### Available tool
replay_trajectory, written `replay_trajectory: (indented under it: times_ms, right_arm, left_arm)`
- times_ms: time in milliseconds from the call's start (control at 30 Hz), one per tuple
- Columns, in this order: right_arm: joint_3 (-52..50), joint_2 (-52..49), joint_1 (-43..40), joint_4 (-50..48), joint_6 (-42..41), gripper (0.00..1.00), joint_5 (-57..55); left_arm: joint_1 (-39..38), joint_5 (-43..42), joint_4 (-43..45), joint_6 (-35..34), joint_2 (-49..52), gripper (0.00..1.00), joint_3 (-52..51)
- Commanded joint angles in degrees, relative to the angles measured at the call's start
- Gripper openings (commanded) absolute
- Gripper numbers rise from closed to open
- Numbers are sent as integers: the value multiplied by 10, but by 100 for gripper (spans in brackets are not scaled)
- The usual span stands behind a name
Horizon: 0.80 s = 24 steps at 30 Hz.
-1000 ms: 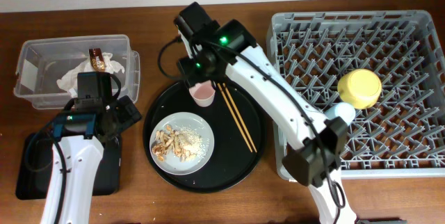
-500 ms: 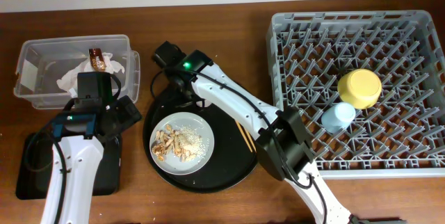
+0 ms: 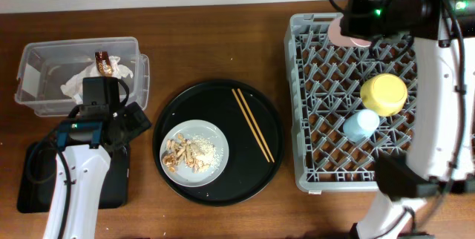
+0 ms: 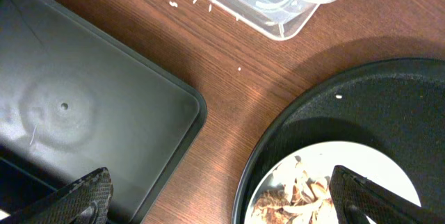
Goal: Sort waste into correct bins and load items into the dishwasher rack
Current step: 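Place the pink cup in the rack next to the other cups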
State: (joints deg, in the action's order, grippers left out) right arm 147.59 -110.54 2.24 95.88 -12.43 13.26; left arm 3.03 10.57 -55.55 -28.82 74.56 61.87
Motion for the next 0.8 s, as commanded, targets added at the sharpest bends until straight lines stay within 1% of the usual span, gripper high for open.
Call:
replay_trajectory:
  times_ms: [0,33,67,100,133,167,200,267,333,433,533,567,600,633,667,733,767]
  right_arm:
    - [-203,100,-115,14,72,4,23]
    - [-260,109,-184,15,144,4,104]
    - [-327,106,-283,14,260,4,253]
    - [-376,103,-346,14,329,4,339]
    - [-406,98,-381,14,361,4,379]
    - [-475,92,-434,14,437,4,451]
    - [-525,86,-462,7,472,4,487]
    - [-613,68,-501,-45,487,4,549]
    - [-664,25,-515,-90,487,4,582]
    - [-668,-38,-515,-92,497,4,616]
    - [-670,-60,-519,-92,495,4,609]
    - [-670,-60,-530,-92,495,11,611]
    - [-670,-60,-542,-94,495,28,609]
    - [-670,-60,-560,-98,495,41,595]
    - [-670,-60,-574,-100,495,52,584]
    - [-670,-60,-602,-96,494,51,572]
    - [-670,-60,-614,-96,480,47,565]
  left_arm:
    - [1,7,2,-7,-2,99,2]
    - [1,7,2,-7,-2,99,2]
    - [1,7,2,-7,-2,99,2]
    - [1,7,2,-7,-2,99,2]
    - [1,7,2,-7,-2,99,2]
    - [1,7,2,-7,-2,99,2]
    - [1,7,2,-7,-2,99,2]
    - [1,7,2,-7,-2,99,2]
    - [1,7,2,-7,-2,99,2]
    - [1,7,2,-7,-2,99,2]
    - [1,7,2,-7,-2,99,2]
    - [1,7,2,-7,-2,99,2]
    - [1,7,2,-7,-2,99,2]
    - [1,7,2,-7,-2,99,2]
    - [1,7,2,-7,-2,100,2]
    - [1,7,2,-7,-2,99,2]
    - [1,7,2,-7,-2,99,2]
